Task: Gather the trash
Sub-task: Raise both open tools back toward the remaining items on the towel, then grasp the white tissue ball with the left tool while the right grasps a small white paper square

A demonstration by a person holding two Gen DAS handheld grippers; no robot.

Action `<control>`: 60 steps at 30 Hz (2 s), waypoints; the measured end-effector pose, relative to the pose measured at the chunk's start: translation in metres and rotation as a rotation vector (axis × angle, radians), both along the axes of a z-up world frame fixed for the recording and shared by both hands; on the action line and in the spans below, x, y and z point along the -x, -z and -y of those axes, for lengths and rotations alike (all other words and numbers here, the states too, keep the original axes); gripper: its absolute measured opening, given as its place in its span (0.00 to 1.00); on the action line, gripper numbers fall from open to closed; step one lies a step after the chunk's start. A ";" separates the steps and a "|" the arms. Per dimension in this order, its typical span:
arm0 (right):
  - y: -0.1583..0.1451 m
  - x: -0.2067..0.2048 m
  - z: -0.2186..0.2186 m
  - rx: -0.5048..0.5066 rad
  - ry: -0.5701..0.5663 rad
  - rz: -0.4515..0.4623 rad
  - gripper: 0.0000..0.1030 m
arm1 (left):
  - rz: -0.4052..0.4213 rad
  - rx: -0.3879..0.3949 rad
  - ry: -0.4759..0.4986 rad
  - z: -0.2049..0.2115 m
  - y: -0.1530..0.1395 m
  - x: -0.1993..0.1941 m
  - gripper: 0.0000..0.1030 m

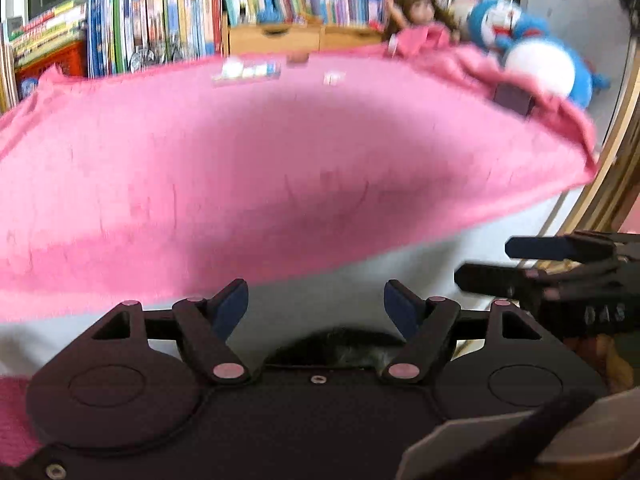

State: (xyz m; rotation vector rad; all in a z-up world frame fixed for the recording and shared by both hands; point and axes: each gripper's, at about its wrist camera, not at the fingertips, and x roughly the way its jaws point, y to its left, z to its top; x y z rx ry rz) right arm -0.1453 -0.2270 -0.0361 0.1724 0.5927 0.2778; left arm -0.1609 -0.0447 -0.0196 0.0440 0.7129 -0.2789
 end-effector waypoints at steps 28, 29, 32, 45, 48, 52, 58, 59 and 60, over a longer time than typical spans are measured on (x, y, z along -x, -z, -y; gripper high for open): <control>-0.070 -0.229 0.016 0.190 0.165 0.118 0.84 | 0.167 0.115 -0.287 -0.052 -0.086 -0.329 0.82; -0.069 -0.239 0.015 0.179 0.154 0.101 0.82 | 0.152 0.094 -0.297 -0.049 -0.083 -0.347 0.82; -0.063 -0.267 0.012 0.143 0.132 0.064 0.79 | 0.096 0.064 -0.327 -0.042 -0.068 -0.392 0.82; -0.020 -0.346 -0.007 0.116 0.114 -0.084 0.68 | -0.006 0.064 -0.390 -0.027 -0.015 -0.476 0.69; -0.014 -0.355 -0.009 0.115 0.114 -0.105 0.69 | -0.018 0.077 -0.365 -0.022 -0.008 -0.479 0.64; -0.013 -0.356 -0.018 0.167 0.111 -0.097 0.52 | -0.041 0.030 -0.366 -0.015 0.003 -0.482 0.32; -0.016 -0.339 -0.020 0.156 0.076 -0.068 0.45 | -0.040 0.052 -0.379 -0.022 -0.002 -0.469 0.21; -0.018 -0.336 -0.020 0.151 0.072 -0.067 0.44 | -0.049 0.072 -0.379 -0.025 -0.004 -0.466 0.21; -0.019 -0.332 -0.020 0.144 0.067 -0.064 0.44 | -0.056 0.090 -0.382 -0.027 -0.006 -0.464 0.21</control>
